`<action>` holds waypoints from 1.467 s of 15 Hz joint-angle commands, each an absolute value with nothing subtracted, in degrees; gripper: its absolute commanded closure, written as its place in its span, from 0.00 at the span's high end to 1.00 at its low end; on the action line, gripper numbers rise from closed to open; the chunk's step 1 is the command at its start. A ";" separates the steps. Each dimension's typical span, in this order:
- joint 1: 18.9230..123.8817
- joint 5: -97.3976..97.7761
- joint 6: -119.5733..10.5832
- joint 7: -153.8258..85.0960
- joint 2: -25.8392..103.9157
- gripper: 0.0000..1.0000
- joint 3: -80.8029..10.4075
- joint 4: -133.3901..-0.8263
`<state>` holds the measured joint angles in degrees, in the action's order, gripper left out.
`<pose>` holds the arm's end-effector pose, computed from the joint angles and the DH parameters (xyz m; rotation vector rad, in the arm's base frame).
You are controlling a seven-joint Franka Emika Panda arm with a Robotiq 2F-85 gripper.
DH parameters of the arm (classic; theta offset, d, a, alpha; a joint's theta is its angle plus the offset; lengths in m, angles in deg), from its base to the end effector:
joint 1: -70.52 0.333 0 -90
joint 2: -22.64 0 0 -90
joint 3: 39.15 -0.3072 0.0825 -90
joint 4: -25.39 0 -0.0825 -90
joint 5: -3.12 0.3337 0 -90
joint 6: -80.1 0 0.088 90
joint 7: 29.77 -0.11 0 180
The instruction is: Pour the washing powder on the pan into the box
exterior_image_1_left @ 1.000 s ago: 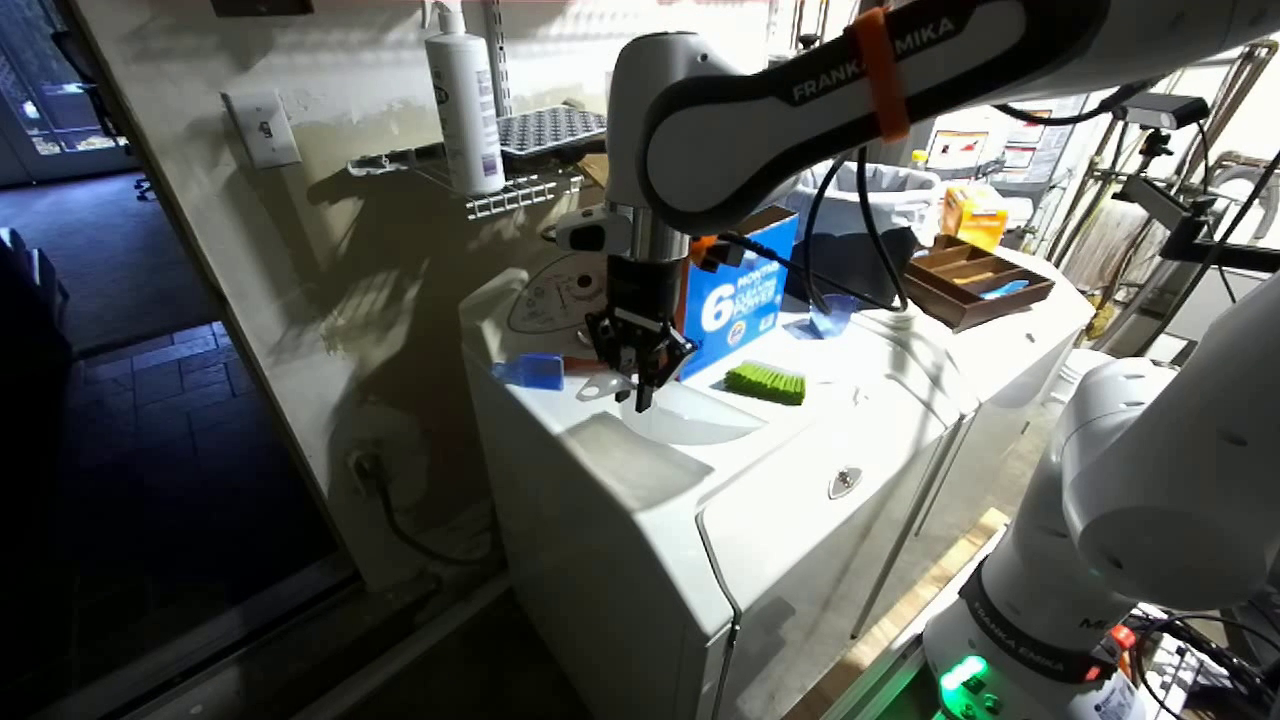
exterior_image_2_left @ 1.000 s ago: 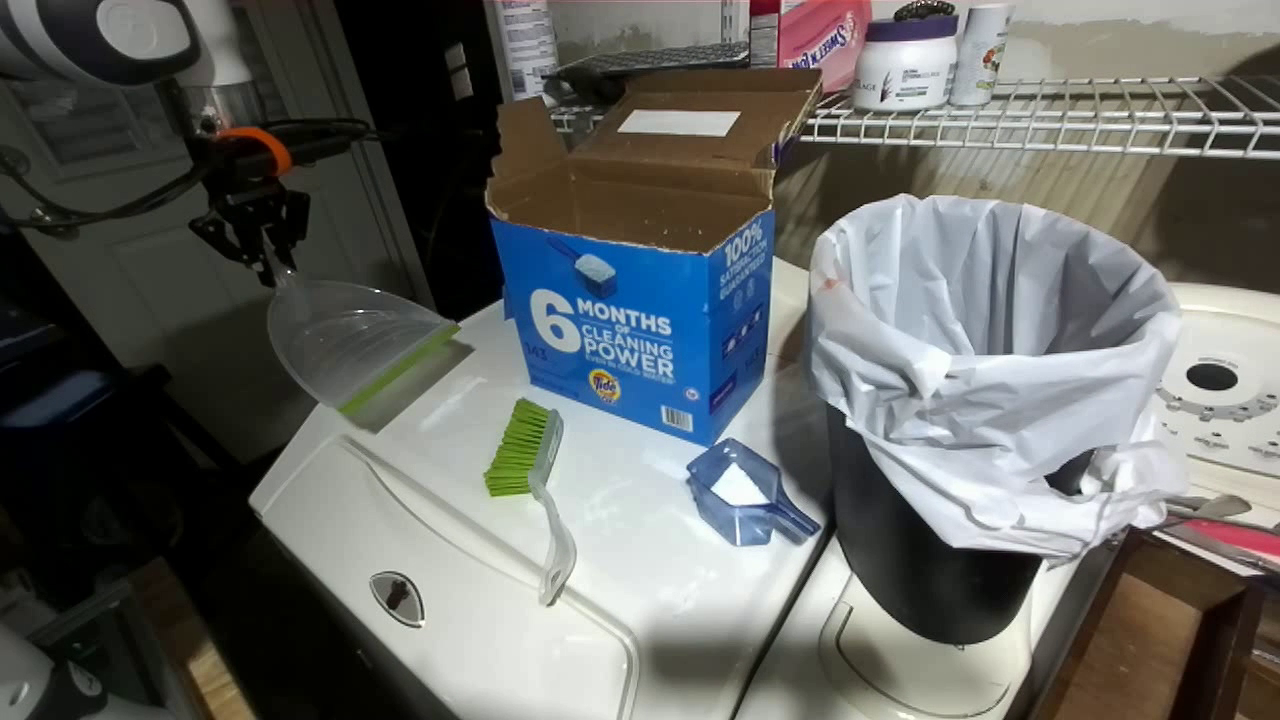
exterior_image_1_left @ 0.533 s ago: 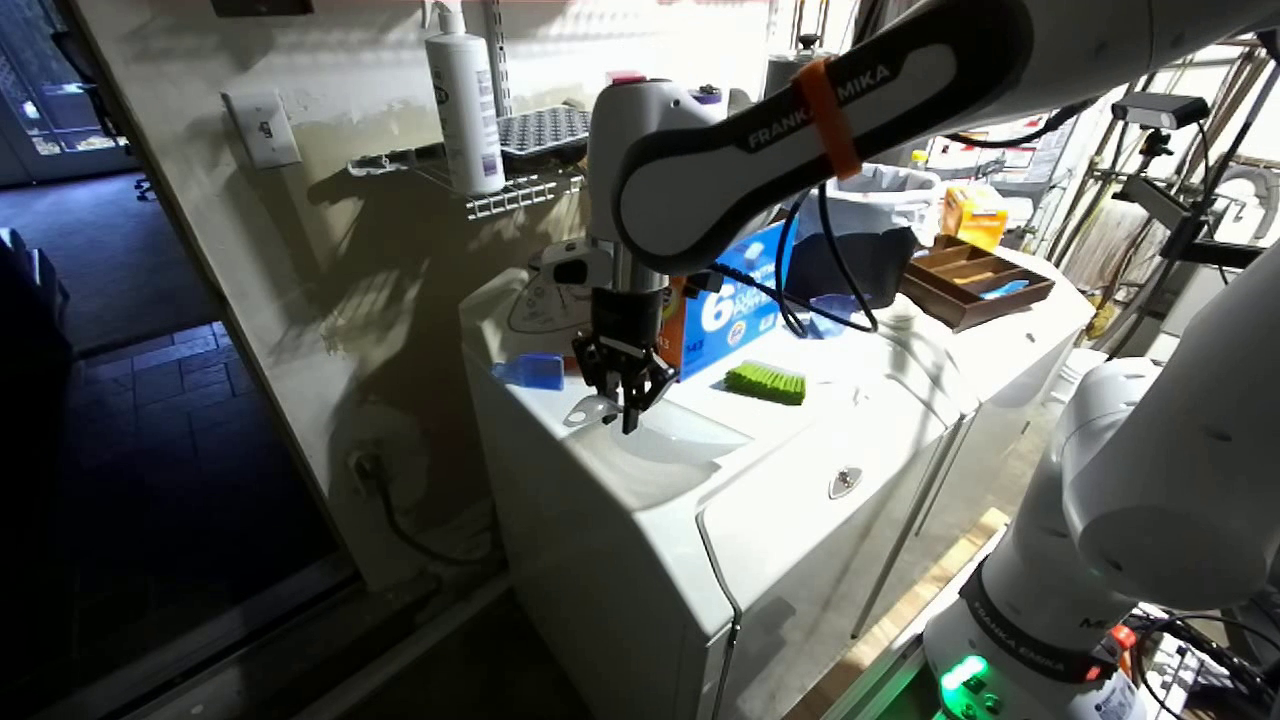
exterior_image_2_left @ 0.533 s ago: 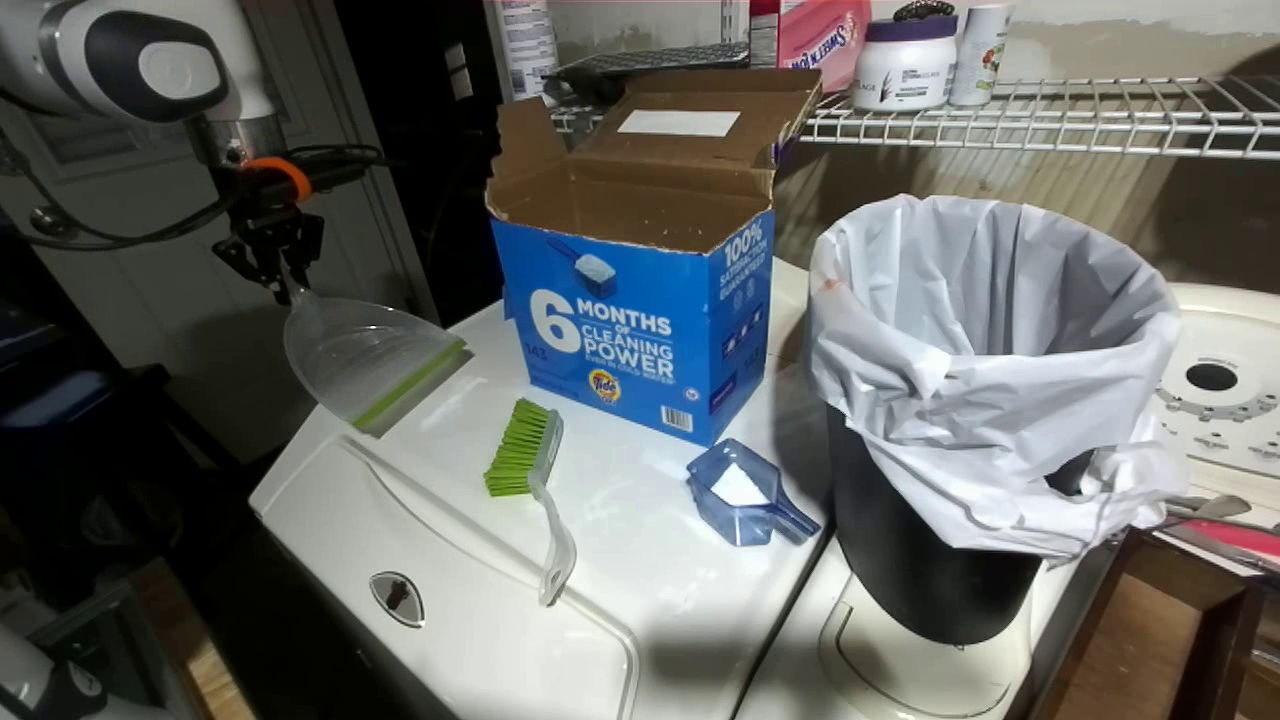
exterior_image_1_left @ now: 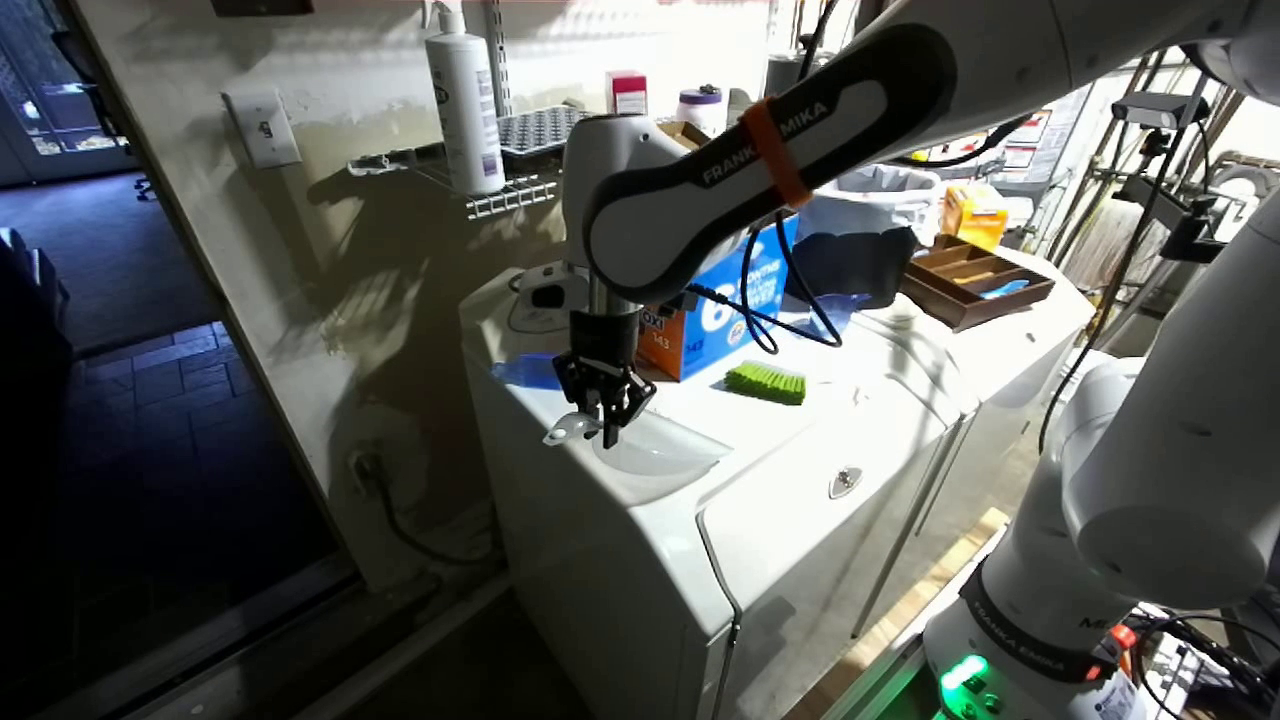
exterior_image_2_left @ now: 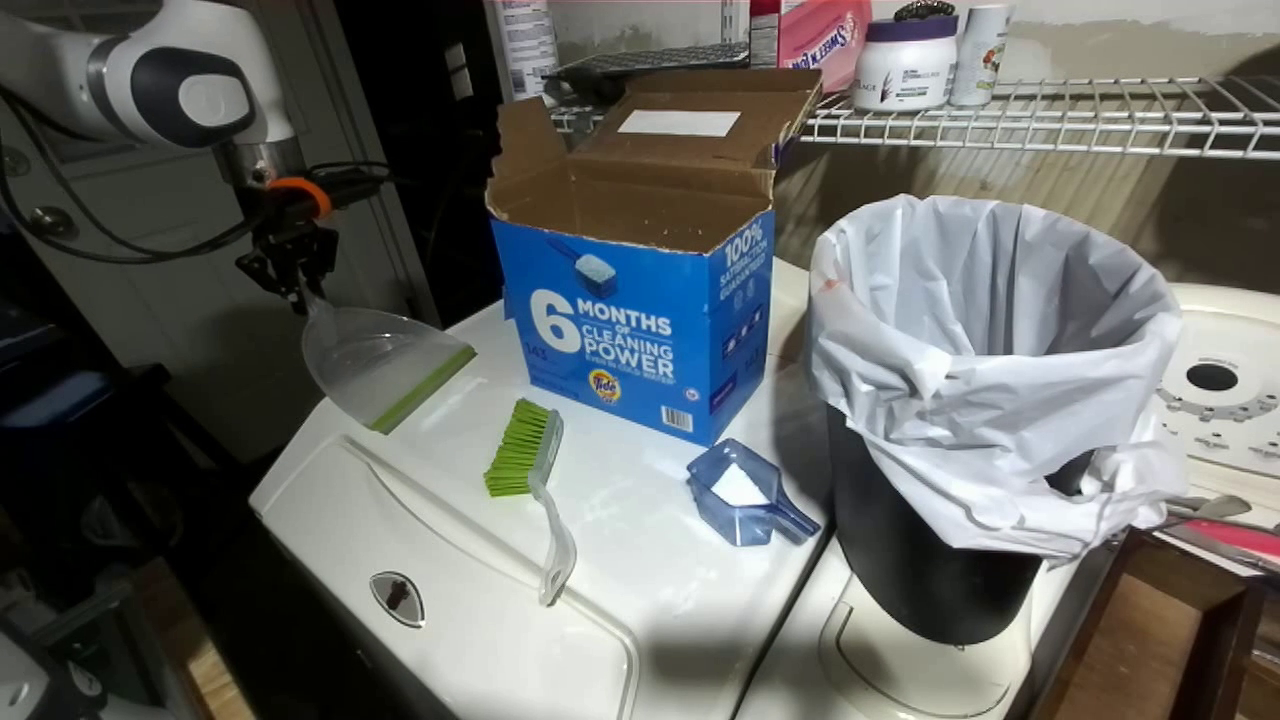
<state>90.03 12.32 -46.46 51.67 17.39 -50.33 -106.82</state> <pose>0.3904 0.2394 0.4006 -1.8161 -2.4348 -0.0615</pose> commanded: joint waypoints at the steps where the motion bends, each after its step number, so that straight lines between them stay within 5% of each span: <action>1: 88.68 9.90 -46.56 50.90 20.71 0.07 -51.55 -104.04; 20: 86.37 9.79 -46.13 50.76 24.50 0.12 -52.10 -102.42; 22: 86.28 9.83 -46.13 50.70 24.40 0.06 -52.08 -102.49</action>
